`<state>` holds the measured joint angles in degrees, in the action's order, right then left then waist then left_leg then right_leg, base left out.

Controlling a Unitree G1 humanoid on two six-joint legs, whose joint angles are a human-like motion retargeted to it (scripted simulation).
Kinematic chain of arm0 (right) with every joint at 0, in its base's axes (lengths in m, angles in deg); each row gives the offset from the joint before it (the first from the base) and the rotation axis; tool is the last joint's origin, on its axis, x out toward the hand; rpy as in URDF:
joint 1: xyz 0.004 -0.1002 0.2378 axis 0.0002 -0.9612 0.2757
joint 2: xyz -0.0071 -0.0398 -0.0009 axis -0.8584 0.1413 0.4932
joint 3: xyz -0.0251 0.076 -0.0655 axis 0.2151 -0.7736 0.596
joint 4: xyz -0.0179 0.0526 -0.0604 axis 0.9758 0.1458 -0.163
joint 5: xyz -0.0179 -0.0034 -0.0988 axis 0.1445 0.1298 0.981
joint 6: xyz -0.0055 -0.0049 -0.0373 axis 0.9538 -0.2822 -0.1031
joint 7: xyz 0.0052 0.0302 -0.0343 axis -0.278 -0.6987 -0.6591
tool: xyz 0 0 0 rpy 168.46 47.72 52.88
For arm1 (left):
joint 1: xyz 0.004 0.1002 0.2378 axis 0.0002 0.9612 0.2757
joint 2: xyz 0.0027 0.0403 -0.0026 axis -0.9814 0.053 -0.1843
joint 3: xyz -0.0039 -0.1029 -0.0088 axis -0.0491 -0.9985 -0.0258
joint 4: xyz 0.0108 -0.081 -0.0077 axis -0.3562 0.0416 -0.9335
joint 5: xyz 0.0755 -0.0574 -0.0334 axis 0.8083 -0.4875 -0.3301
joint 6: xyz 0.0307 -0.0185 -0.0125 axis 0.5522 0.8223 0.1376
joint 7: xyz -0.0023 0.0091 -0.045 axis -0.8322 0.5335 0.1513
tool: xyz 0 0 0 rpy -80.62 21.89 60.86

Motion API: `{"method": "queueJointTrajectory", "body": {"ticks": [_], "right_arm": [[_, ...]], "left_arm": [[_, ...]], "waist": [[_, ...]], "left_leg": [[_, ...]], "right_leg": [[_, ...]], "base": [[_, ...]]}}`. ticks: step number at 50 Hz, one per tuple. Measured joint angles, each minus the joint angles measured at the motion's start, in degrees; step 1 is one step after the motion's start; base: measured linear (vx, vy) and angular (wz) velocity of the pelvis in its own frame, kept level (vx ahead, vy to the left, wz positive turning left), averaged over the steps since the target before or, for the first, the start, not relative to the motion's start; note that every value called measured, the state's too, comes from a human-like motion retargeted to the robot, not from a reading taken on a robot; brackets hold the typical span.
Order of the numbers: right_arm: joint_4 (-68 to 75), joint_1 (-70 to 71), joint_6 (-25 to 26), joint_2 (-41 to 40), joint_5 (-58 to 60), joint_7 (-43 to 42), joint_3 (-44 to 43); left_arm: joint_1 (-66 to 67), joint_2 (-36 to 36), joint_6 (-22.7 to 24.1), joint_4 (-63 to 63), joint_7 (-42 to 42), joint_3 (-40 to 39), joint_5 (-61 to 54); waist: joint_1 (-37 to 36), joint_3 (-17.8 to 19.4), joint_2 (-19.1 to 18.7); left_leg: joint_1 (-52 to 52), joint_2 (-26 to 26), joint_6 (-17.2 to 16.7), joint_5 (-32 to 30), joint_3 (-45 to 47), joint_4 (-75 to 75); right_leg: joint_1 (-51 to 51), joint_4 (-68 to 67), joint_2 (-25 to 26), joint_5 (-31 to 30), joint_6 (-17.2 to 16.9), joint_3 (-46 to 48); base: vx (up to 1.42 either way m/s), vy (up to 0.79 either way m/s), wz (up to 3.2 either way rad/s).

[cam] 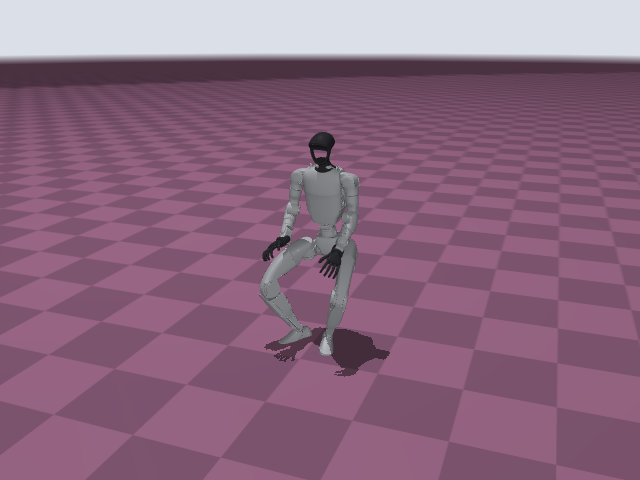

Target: Upper body actions

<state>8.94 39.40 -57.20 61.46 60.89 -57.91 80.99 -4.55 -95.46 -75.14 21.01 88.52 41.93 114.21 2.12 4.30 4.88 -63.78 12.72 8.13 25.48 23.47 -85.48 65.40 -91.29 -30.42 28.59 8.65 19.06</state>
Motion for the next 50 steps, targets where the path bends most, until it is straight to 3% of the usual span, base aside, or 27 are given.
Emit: {"method": "queueJointTrajectory", "body": {"ticks": [20, 30, 37, 42, 50], "right_arm": [[0.8, 5.3, 1.2, -3.4, -0.4, 2.1, -0.6], [6.5, 21.6, -4.4, -9.6, -10.3, 9.3, -5.0], [13.5, 34.2, -8.3, -15.9, -24.8, 18.5, -9.8], [17.6, 42.6, -7.8, -19.4, -34.6, 23.7, -12.3], [24.5, 53.0, -8.1, -21.3, -38.3, 24.7, -14.4]], "left_arm": [[0.2, -0.2, 0.1, 0.4, 0.0, -1.0, -0.1], [-0.7, 0.5, 0.3, 1.9, -0.1, -1.4, 0.4], [-1.1, 0.8, 0.5, 2.5, -0.2, -1.9, 0.7], [-1.7, 0.8, 0.7, 3.0, -0.5, -2.1, 0.8], [-2.1, 0.6, 0.7, 3.3, -0.5, -2.1, 1.1]], "waist": [[1.0, -0.2, 0.0], [0.7, -0.3, -0.1], [0.8, -0.2, 0.1], [0.7, 0.0, 0.5], [0.6, 0.2, 1.2]], "left_leg": [[0.2, 0.2, -0.1, 0.0, 0.1, -0.1], [0.6, 0.1, -0.1, -0.1, 0.2, -0.1], [0.9, -0.4, 0.0, -0.1, 0.3, 0.0], [1.0, -0.6, 0.0, -0.1, 0.3, 0.1], [1.3, -0.8, 0.1, 0.0, 0.4, 0.1]], "right_leg": [[0.0, 0.1, 0.1, 0.0, 0.1, -0.1], [-0.5, -0.2, -0.3, 0.1, 0.2, -0.1], [-0.7, -0.3, -0.7, 0.3, 0.1, -0.2], [-0.9, -0.4, -0.9, 0.3, 0.1, -0.2], [-1.2, -0.4, -1.1, 0.4, 0.0, -0.3]], "base": [[0.0, 0.0, 0.0], [0.0, 0.0, 0.0], [0.0, 0.0, 0.0], [0.0, 0.0, 0.0], [0.0, 0.0, 0.0]]}}
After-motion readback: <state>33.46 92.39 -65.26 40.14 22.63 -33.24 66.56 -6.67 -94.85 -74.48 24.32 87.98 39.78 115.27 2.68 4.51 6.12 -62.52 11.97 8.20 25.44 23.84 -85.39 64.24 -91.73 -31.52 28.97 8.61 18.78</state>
